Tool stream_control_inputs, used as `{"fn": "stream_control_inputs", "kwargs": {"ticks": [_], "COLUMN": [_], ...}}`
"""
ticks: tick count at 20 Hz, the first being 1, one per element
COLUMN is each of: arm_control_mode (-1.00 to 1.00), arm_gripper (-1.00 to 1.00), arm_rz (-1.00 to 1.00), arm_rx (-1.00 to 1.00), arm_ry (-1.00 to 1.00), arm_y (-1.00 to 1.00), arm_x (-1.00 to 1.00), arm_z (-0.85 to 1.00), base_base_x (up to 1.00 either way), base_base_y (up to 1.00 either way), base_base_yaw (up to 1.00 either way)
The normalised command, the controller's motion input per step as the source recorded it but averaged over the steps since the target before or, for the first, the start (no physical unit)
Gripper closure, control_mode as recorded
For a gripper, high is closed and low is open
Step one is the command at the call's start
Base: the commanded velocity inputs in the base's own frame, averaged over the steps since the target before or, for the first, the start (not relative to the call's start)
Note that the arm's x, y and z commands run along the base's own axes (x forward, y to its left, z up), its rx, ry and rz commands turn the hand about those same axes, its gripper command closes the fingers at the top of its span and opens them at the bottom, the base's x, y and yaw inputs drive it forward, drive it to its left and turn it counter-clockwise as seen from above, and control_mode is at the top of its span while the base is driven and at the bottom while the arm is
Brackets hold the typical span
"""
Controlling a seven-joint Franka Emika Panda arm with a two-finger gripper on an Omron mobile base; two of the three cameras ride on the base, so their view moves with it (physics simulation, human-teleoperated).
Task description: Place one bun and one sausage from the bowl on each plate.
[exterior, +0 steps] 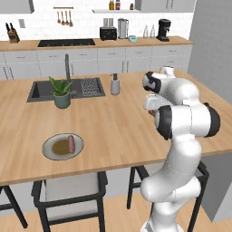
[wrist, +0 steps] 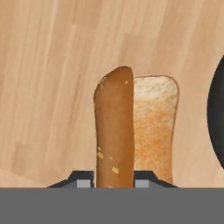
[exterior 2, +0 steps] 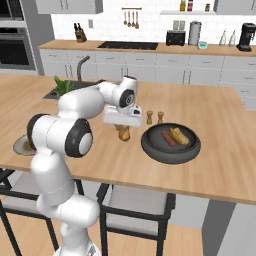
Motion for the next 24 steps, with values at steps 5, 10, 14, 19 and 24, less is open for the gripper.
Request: {"fn": "stream_control_inputs", "kwargs": {"ticks": [5,10,14,19,24], "arm_control_mode": [-1.0,-1.0,-1.0,-1.0,-1.0], "arm_gripper": [1.0,1.0,1.0,1.0,1.0], "arm_rz": [-0.29,-0.3,-0.15,0.0,0.01], "arm_rx": [0.0,0.0,-0.03,-0.05,0.0], "arm_ry": [-0.02,0.0,0.0,0.07,0.12], "arm_y": [1.0,1.0,1.0,1.0,1.0], "arm_x": [-0.33,-0.23,-0.16,0.0,0.0], "arm_z": [0.06,0.0,0.0,0.04,0.22], "base_base_x": [0.0,0.0,0.0,0.0,0.0], "base_base_y": [0.0,0.0,0.0,0.0,0.0], "base_base_yaw": [0.0,0.0,0.0,0.0,0.0]}}
